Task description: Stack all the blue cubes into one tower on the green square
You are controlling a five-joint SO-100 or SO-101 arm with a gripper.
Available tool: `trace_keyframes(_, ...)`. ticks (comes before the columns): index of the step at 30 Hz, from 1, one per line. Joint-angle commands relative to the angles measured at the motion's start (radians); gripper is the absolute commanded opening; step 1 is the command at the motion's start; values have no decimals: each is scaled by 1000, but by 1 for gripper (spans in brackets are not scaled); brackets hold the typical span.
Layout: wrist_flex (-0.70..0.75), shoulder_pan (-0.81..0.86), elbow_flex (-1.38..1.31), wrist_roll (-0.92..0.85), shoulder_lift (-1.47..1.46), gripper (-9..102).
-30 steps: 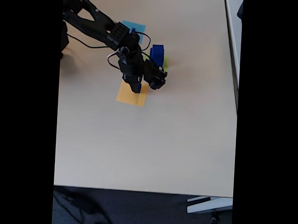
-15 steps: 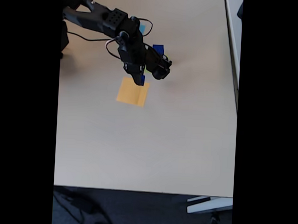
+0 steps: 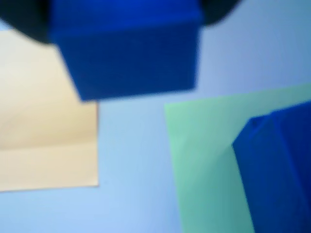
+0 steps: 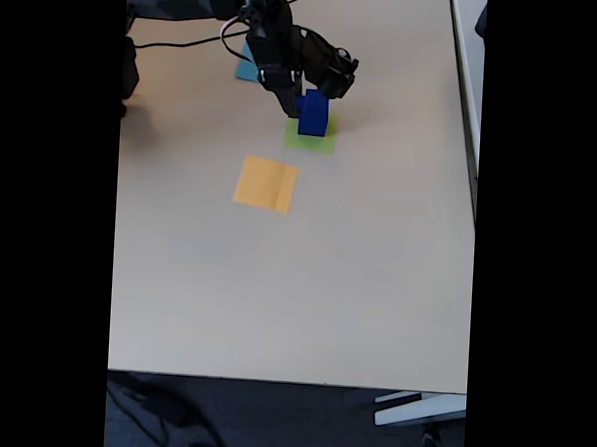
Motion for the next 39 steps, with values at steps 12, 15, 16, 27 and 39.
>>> trace_keyframes(12,54,-94,-285,91,-55,7)
trace_keyframes(15,58,-107,-327,103,-92,7)
trace_keyframes(16,61,-112,-342,110,-104,7)
trace_keyframes(27,67,-144,-400,164,-178,6)
trace_keyframes(39,58,-147,-380,176,-218,4)
